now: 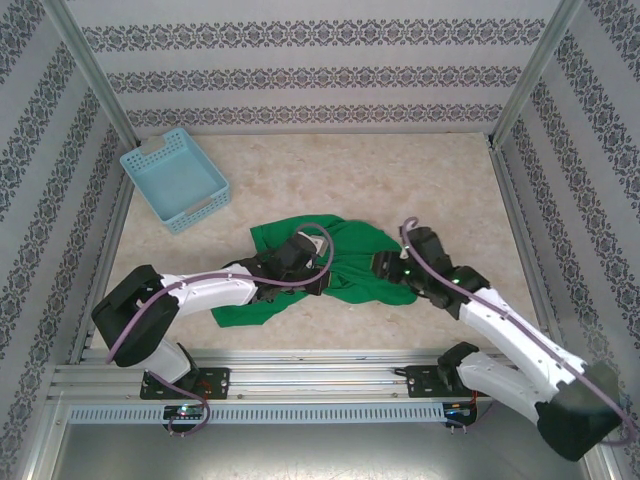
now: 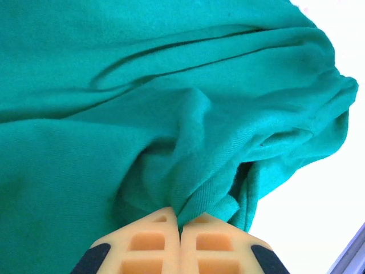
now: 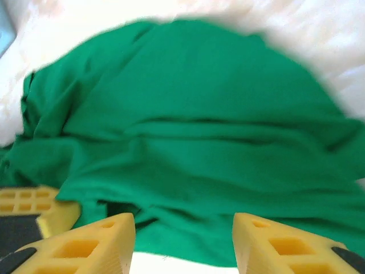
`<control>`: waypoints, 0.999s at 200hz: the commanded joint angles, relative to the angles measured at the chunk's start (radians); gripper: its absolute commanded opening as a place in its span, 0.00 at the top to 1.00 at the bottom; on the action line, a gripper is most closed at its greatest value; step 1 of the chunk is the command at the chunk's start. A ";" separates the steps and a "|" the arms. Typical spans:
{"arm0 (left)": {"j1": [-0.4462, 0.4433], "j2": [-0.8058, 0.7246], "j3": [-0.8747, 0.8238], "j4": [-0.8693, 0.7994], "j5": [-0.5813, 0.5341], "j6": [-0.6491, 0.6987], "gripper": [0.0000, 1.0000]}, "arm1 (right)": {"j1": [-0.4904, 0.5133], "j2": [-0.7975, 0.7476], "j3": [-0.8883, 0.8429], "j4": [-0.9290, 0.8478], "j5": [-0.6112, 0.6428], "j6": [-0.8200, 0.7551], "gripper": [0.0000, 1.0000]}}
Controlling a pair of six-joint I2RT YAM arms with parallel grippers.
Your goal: Fold the inside-out t-shirt
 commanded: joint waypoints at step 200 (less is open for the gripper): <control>0.054 0.004 -0.030 0.087 0.005 0.027 0.97 | 0.132 0.389 0.100 0.150 0.184 0.020 1.00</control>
